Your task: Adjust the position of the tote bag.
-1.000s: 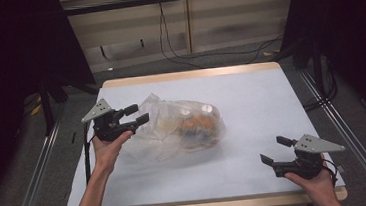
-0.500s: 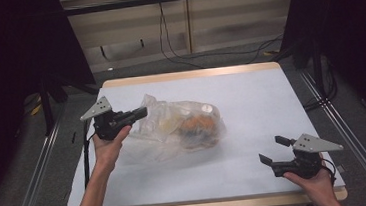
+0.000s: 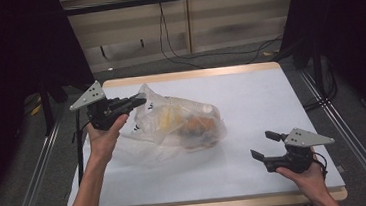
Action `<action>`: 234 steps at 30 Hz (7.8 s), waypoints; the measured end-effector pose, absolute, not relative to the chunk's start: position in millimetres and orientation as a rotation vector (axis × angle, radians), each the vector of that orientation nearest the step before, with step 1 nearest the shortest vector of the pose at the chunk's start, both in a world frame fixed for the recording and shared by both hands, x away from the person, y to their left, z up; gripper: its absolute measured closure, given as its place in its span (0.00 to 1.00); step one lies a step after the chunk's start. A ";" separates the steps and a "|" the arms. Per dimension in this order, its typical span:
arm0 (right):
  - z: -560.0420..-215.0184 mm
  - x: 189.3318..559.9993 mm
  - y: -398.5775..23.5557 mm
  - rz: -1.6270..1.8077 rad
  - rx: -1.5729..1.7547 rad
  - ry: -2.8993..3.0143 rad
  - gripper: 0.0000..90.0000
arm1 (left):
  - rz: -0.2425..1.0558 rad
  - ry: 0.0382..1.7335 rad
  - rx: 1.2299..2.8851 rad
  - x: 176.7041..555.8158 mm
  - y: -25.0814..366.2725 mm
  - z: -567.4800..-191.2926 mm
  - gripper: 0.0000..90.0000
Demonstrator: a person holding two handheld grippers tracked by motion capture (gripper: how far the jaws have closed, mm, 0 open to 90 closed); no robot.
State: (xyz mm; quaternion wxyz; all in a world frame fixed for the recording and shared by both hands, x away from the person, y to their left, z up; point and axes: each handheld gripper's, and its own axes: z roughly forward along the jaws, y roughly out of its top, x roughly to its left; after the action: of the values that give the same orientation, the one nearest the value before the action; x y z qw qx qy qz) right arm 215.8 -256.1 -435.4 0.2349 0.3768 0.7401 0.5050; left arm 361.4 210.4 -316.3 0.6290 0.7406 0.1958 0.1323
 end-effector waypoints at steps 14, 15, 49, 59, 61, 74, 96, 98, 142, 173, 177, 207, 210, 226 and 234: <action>-401.1 240.4 -226.7 1.488 0.915 2.048 0.37 | 0.287 0.323 1.665 357.3 167.9 -270.2 0.99; -396.6 242.5 -224.3 1.499 0.909 2.041 0.39 | 0.285 0.313 1.670 357.7 165.6 -268.1 0.99; -303.9 305.7 -106.1 1.688 0.551 2.148 0.66 | 0.212 0.283 1.700 365.0 127.7 -274.1 0.99; -310.5 311.1 -118.8 1.757 0.605 2.150 1.00 | 0.232 0.317 1.702 362.1 138.1 -284.0 0.77; -312.6 311.3 -123.6 1.766 0.612 2.136 1.00 | 0.232 0.330 1.679 359.0 141.7 -287.7 0.69; -322.5 313.8 -138.8 1.779 0.644 2.103 1.00 | 0.280 0.448 1.686 346.6 180.0 -304.4 0.31; -320.8 314.2 -177.3 1.763 0.689 2.016 1.00 | 0.337 0.489 1.693 336.0 223.2 -321.1 0.47; -320.3 313.9 -179.4 1.754 0.681 2.017 1.00 | 0.345 0.484 1.698 336.4 226.4 -320.6 0.47; -309.1 310.8 -229.5 1.759 0.762 1.858 1.00 | 0.361 0.574 1.600 342.1 296.7 -331.6 0.99; -303.4 283.2 -269.9 1.635 0.865 1.839 1.00 | 0.368 0.538 1.701 339.8 276.1 -329.1 1.00; -311.8 276.7 -284.6 1.609 0.920 1.836 1.00 | 0.359 0.540 1.711 342.4 277.6 -333.1 1.00; -351.7 292.0 -281.1 1.520 0.994 1.945 1.00 | 0.305 0.548 1.878 356.8 256.7 -368.7 1.00; -356.3 295.6 -280.0 1.504 1.008 1.952 1.00 | 0.271 0.572 1.869 360.5 259.4 -374.2 1.00; -384.2 305.8 -287.4 1.416 1.078 2.034 1.00 | 0.250 0.574 1.988 365.3 257.0 -390.3 1.00; -389.3 305.6 -286.3 1.377 1.065 2.111 1.00 | 0.226 0.548 2.087 365.8 251.6 -398.2 1.00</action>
State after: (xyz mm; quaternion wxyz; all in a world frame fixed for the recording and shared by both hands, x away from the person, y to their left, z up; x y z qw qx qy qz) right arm 305.6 -286.3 -389.3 0.2012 0.3812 0.7558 0.4928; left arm 365.8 251.6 -398.2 0.4670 0.8506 0.2235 0.0920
